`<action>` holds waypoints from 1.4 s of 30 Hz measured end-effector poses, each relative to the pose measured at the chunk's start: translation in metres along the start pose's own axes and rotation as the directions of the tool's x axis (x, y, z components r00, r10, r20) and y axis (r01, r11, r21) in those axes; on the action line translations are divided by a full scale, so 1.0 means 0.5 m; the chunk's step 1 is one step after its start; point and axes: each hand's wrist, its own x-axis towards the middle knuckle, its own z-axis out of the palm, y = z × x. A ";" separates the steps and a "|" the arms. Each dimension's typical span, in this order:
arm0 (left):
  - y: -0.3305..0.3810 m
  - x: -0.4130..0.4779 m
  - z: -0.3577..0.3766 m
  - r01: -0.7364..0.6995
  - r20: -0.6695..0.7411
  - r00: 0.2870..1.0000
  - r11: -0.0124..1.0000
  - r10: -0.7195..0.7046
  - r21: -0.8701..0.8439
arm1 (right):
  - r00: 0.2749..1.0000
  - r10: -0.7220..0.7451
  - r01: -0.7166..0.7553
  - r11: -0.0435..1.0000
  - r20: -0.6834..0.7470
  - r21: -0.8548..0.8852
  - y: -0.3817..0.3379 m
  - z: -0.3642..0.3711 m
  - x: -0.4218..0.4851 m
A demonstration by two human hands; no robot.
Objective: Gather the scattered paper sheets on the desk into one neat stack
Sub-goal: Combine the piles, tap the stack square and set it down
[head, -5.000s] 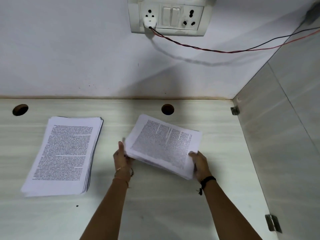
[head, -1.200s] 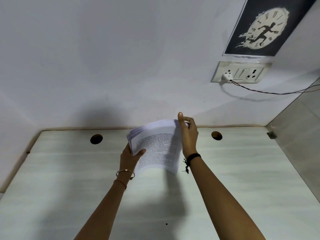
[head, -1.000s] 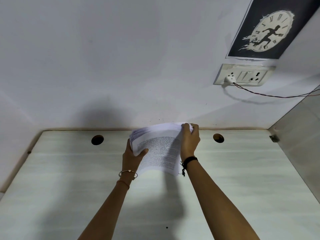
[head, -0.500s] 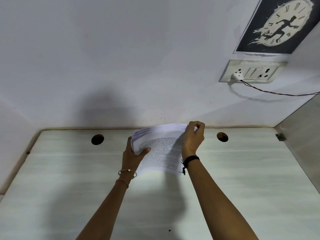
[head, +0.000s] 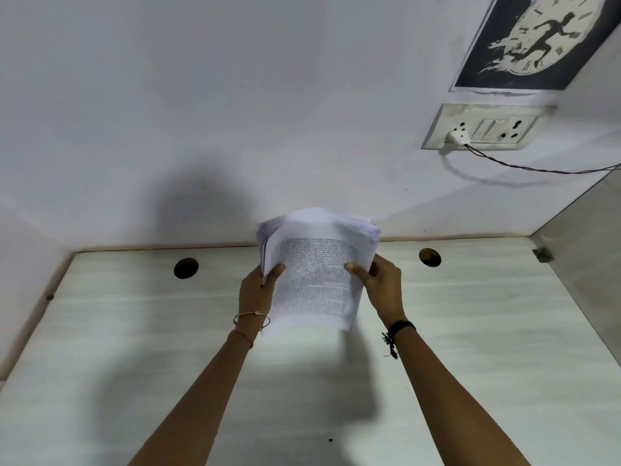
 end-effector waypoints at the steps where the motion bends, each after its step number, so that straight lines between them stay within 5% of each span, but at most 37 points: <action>1: 0.013 0.003 -0.002 -0.021 -0.009 1.000 1.000 0.021 0.000 | 1.000 -0.014 0.014 1.000 -0.017 0.025 -0.013 -0.004 0.006; 4: 0.020 0.013 -0.014 -0.051 -0.005 0.999 0.996 0.051 0.080 | 1.000 -0.012 0.013 1.000 -0.005 0.021 -0.026 -0.016 0.015; 8: -0.022 -0.004 -0.019 0.098 0.123 0.986 0.991 -0.109 0.091 | 0.968 0.103 -0.085 0.993 0.231 -0.085 0.012 -0.009 0.002; 12: -0.031 -0.015 -0.012 0.164 0.124 0.976 0.981 -0.177 0.106 | 0.968 0.149 -0.130 0.986 0.202 -0.103 0.036 0.005 0.008; 20: 0.018 0.014 -0.036 -0.027 0.076 0.997 0.991 0.017 0.135 | 0.988 0.071 -0.054 0.990 0.135 -0.127 0.006 -0.014 0.026; 24: -0.016 -0.001 -0.032 0.062 0.123 0.989 0.988 -0.080 0.139 | 0.953 0.154 -0.122 0.984 0.261 -0.133 0.040 -0.011 0.007; 30: -0.027 0.001 -0.041 0.122 0.153 0.978 0.986 -0.139 0.116 | 0.956 0.122 -0.099 0.990 0.267 -0.096 0.064 0.014 0.001; 35: 0.031 0.050 -0.095 -0.101 0.159 0.984 0.989 0.083 0.105 | 0.952 0.127 -0.035 0.949 0.278 -0.313 0.054 0.009 0.037; 38: 0.098 0.085 -0.150 -0.180 0.437 0.885 0.984 0.160 0.005 | 0.946 0.102 0.022 0.927 0.307 -0.373 0.031 0.000 0.058; 42: 0.190 0.107 -0.154 -0.295 0.696 0.717 0.891 -0.031 0.344 | 0.936 0.090 0.073 0.895 0.339 -0.439 0.009 0.009 0.073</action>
